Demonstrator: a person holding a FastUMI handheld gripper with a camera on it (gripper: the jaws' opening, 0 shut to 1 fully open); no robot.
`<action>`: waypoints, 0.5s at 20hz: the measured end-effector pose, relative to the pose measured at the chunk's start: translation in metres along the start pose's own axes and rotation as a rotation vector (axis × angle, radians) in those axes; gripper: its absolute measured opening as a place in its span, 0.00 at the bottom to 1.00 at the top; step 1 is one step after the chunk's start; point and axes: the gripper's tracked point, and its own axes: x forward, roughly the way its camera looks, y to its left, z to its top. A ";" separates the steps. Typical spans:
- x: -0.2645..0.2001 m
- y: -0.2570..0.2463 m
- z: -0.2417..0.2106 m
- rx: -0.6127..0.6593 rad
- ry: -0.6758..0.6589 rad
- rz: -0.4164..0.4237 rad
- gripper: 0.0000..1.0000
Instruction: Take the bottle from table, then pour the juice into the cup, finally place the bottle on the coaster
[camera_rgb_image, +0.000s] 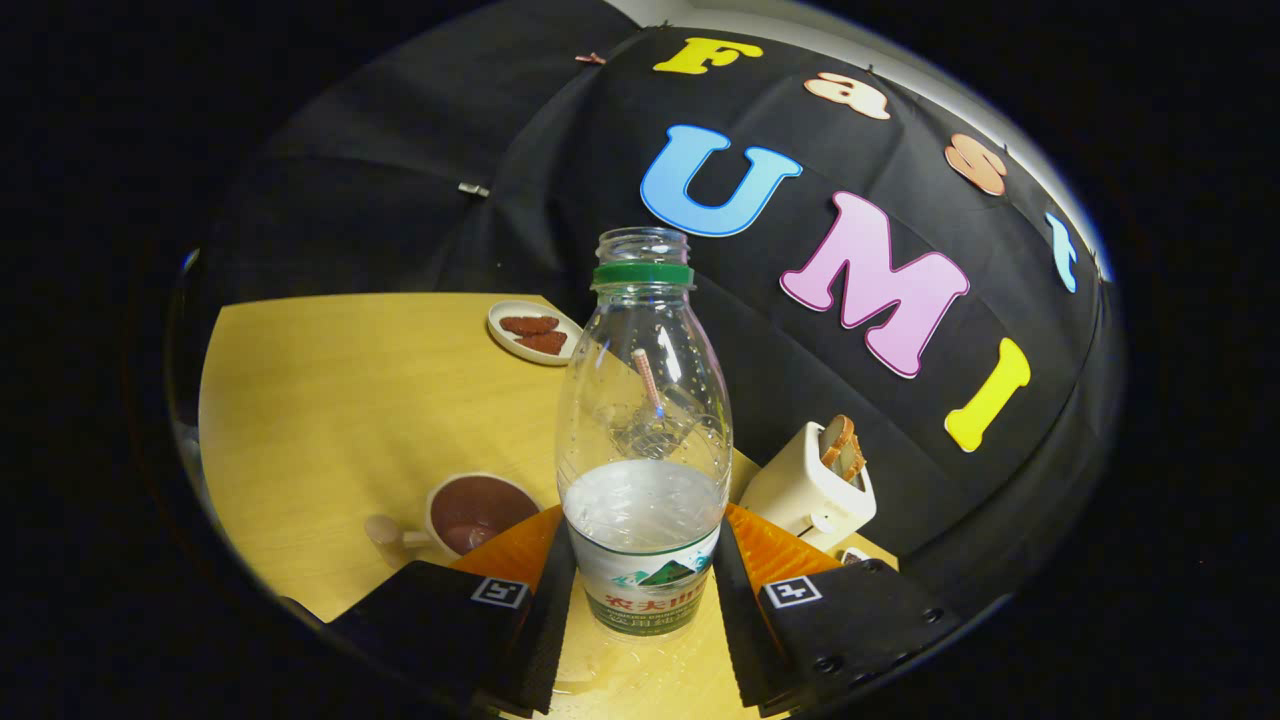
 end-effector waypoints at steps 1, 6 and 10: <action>0.001 0.000 0.006 0.035 -0.023 0.014 0.70; 0.001 -0.010 0.033 0.228 -0.152 0.061 0.70; 0.009 -0.034 0.047 0.306 -0.219 0.061 0.70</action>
